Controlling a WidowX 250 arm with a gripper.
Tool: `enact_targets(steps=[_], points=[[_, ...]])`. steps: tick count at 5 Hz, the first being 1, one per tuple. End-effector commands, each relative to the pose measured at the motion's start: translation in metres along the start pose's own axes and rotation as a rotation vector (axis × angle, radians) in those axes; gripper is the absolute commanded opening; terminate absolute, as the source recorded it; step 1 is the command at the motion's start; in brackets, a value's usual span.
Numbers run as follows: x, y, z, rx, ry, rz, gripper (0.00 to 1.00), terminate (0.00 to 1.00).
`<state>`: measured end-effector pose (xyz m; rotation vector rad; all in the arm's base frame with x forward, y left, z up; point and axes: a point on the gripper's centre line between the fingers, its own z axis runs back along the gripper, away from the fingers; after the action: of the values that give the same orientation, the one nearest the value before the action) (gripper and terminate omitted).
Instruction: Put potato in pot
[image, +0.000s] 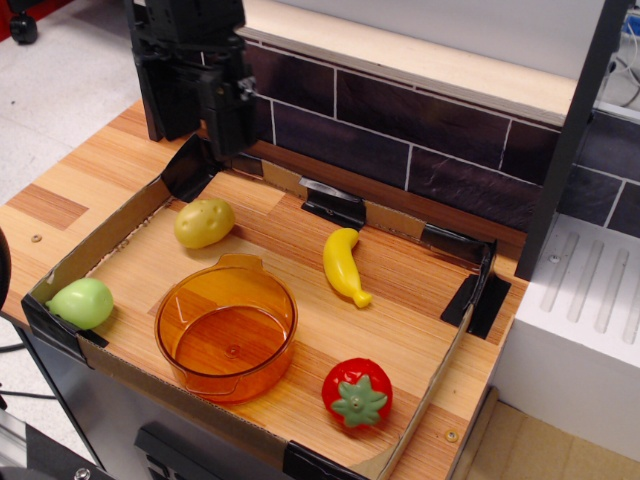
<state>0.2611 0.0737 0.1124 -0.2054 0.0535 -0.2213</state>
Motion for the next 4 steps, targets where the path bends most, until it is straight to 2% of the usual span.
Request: enact_targets(steps=[1,3,4], points=[[0.019,0.040,-0.003,0.033,-0.023,-0.097,1.00,0.00],[0.025,0.053,-0.040,0.071,0.031,-0.173,1.00,0.00],[0.020,0.043,-0.052,0.051,0.046,-0.189,1.00,0.00]])
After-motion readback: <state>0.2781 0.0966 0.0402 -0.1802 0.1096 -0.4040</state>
